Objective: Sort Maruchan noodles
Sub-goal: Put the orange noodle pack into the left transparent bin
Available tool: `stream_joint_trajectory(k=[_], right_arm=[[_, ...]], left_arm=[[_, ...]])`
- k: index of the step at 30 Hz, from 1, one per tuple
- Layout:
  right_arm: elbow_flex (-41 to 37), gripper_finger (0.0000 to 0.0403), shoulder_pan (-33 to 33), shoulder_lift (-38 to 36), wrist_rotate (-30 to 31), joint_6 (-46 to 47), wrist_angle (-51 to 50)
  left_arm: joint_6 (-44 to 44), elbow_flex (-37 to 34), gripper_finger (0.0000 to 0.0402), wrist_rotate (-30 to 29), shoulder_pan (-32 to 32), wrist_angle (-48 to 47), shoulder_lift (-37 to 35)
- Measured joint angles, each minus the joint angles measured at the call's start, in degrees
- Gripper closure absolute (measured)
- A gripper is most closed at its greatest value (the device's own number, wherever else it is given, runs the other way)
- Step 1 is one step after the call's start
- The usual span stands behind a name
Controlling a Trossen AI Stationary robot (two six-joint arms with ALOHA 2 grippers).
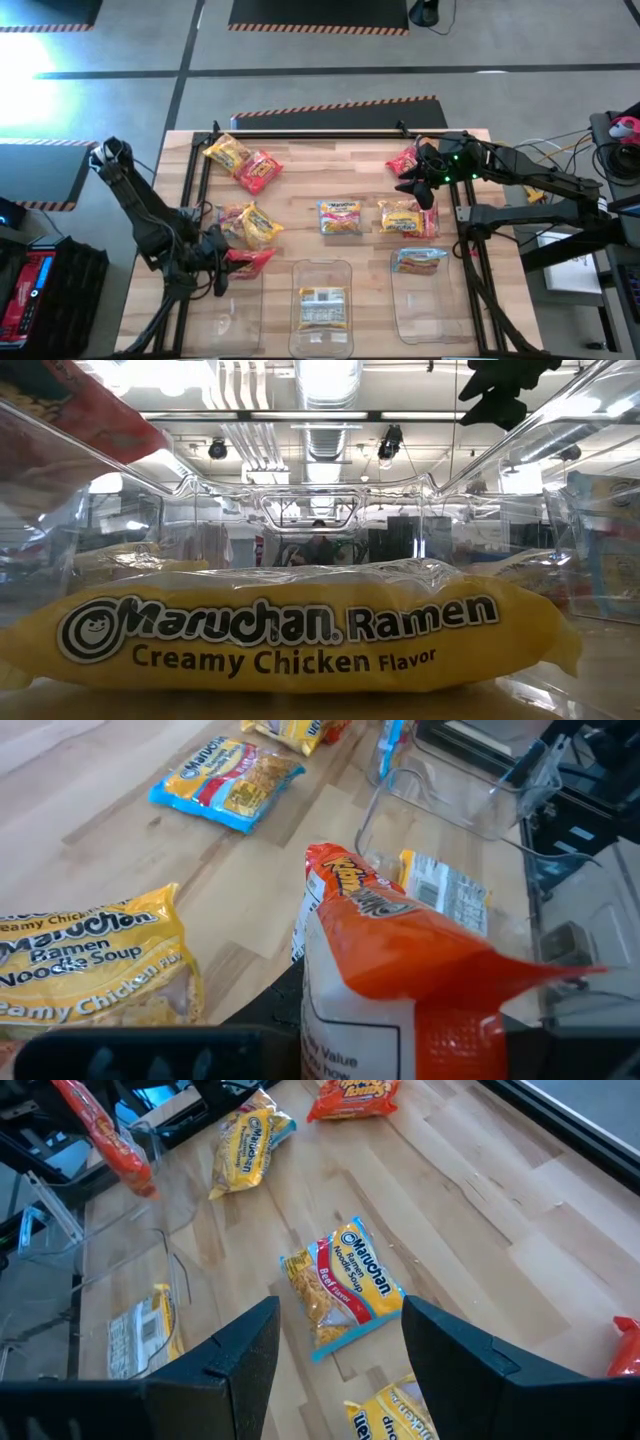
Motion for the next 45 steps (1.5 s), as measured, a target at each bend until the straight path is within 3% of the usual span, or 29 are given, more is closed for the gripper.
stream_joint_trajectory(k=[25,34,45], right_arm=[[0.0,0.0204,0.0,0.02,0.0,-0.01,-0.02],[0.0,0.0204,0.0,0.02,0.0,-0.01,-0.01],[0.0,0.0204,0.0,0.02,0.0,-0.01,-0.02]], left_arm=[[-5.61,0.09,0.0329,-4.6,0.04,0.35,6.53],[-11.86,0.09,0.0327,-4.73,0.04,-5.29,6.69],[-12.91,0.02,0.0258,-1.97,0.04,-7.05,10.46]])
